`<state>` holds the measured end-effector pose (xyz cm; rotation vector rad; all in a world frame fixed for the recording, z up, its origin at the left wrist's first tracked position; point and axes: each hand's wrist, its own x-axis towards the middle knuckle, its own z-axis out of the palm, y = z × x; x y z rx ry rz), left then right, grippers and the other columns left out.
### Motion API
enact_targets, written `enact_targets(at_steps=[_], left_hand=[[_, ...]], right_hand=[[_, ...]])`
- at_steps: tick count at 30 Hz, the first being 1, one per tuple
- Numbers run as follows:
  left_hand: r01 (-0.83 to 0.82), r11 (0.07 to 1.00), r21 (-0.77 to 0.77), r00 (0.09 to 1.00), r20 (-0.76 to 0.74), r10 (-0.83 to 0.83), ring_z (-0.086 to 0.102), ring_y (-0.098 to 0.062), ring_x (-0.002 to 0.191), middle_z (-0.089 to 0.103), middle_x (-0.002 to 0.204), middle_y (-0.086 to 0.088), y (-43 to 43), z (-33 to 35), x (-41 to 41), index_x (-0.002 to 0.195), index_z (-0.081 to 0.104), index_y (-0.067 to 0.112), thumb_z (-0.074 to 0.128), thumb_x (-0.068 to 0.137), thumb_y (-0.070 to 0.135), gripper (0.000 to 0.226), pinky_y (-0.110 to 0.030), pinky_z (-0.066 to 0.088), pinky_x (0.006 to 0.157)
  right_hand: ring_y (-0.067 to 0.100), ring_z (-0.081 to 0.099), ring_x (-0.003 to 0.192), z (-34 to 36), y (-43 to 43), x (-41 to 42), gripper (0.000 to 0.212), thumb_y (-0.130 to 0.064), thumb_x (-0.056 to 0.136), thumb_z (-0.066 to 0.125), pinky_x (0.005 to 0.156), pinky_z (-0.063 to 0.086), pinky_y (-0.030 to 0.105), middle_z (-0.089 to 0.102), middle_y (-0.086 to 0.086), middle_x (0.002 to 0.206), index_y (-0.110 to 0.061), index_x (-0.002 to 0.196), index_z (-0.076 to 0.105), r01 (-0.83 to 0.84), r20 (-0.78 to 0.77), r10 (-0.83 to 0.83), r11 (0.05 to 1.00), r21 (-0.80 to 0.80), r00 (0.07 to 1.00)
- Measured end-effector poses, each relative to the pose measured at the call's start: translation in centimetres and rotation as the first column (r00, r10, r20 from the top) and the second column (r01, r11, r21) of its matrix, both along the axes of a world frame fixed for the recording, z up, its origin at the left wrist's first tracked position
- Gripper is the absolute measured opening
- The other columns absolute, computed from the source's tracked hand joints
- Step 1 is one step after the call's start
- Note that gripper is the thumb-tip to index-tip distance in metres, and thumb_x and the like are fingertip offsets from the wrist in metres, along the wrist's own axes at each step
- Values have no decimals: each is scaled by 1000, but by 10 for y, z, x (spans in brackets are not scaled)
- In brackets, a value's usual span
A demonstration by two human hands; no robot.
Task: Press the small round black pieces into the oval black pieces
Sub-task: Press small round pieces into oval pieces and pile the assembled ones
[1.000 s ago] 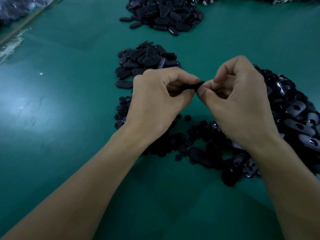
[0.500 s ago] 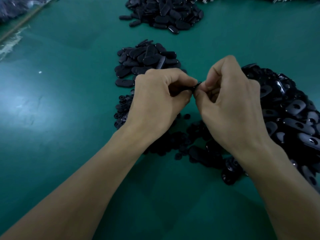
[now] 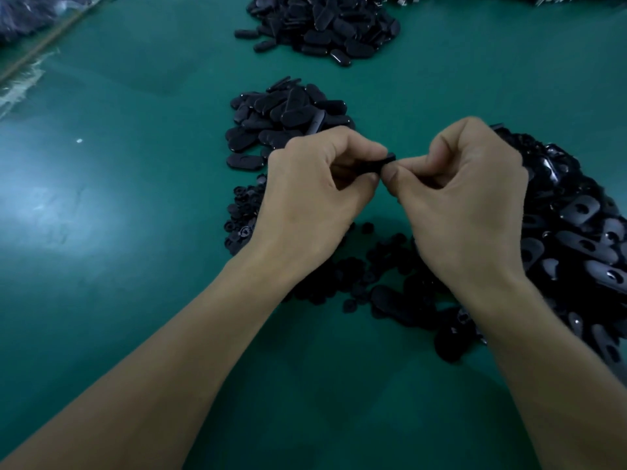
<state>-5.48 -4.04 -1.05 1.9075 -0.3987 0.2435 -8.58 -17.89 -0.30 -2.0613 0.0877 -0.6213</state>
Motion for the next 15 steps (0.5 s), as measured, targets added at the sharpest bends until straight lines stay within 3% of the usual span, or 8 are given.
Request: enact_targets(at_steps=[6,8,11,15], left_hand=[[-93,995,33,992,84,90,68,9,74,70,80,22,-1,-2,-2,96,76,17,79,84,7,16,-10,53,72],[-115,993,38,989,102,111,67,8,73,68,78,22,1,-1,-2,95,76,17,79,84,7,15,-9,52,70],[-138,989,62,984,119,130,68,3,76,71,82,18,2,-1,-2,96,75,18,76,85,8,15,-15,55,72],[-132,989,73,987,99,124,69,-2,75,73,83,14,3,0,1,95,74,19,74,85,8,15,-25,58,73]], right_hand=[[14,68,69,0,8,-5,33,-7,86,72,66,54,27,67,-9,71,-27,74,50,-34,61,40,995,-99,997],[16,66,65,0,10,-7,26,-5,88,69,63,51,25,67,-5,68,-25,78,55,-64,68,72,991,-120,995],[16,65,66,0,11,-8,19,-4,89,64,64,50,25,68,-4,70,-21,84,59,-111,56,119,985,-130,991],[6,68,70,4,9,-6,21,-8,92,65,62,47,9,68,-21,74,-28,91,58,-153,38,157,984,-96,987]])
